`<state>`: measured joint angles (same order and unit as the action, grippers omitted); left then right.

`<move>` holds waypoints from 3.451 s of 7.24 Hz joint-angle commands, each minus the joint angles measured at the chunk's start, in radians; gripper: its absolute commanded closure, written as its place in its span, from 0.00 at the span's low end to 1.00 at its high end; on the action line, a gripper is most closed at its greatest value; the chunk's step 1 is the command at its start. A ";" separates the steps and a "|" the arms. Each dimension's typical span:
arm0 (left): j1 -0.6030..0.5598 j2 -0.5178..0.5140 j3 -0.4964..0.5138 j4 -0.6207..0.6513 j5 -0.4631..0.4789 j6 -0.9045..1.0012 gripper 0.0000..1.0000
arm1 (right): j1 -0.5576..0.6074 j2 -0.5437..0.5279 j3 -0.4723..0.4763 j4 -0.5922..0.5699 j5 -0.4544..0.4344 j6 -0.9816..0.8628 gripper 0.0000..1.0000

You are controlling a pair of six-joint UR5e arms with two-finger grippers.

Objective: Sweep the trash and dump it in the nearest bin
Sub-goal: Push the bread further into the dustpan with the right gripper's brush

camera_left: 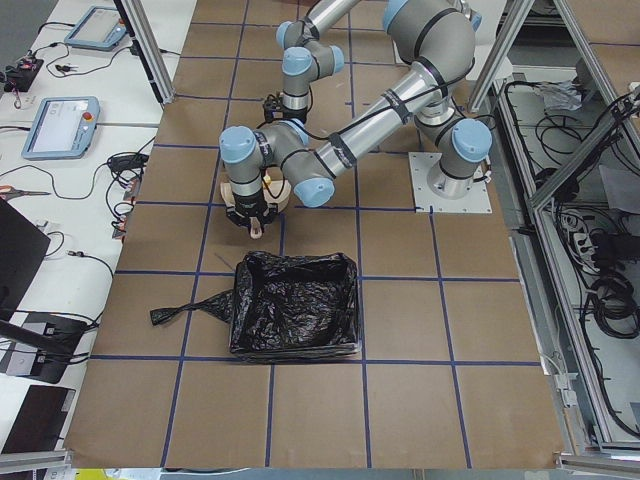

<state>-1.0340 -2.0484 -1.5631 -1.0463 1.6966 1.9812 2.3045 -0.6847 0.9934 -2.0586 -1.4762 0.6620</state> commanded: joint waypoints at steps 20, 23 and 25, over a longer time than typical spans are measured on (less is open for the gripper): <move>-0.001 0.017 -0.029 -0.009 -0.107 -0.028 1.00 | 0.017 -0.047 -0.012 0.075 -0.015 -0.004 0.92; 0.005 0.019 -0.031 -0.027 -0.133 -0.057 1.00 | -0.010 -0.105 0.007 0.155 -0.047 -0.004 0.92; 0.008 0.031 -0.029 -0.054 -0.170 -0.076 1.00 | -0.031 -0.162 0.088 0.179 -0.055 -0.001 0.92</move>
<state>-1.0285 -2.0227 -1.5929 -1.0890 1.5421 1.9158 2.2884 -0.8126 1.0320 -1.8962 -1.5246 0.6606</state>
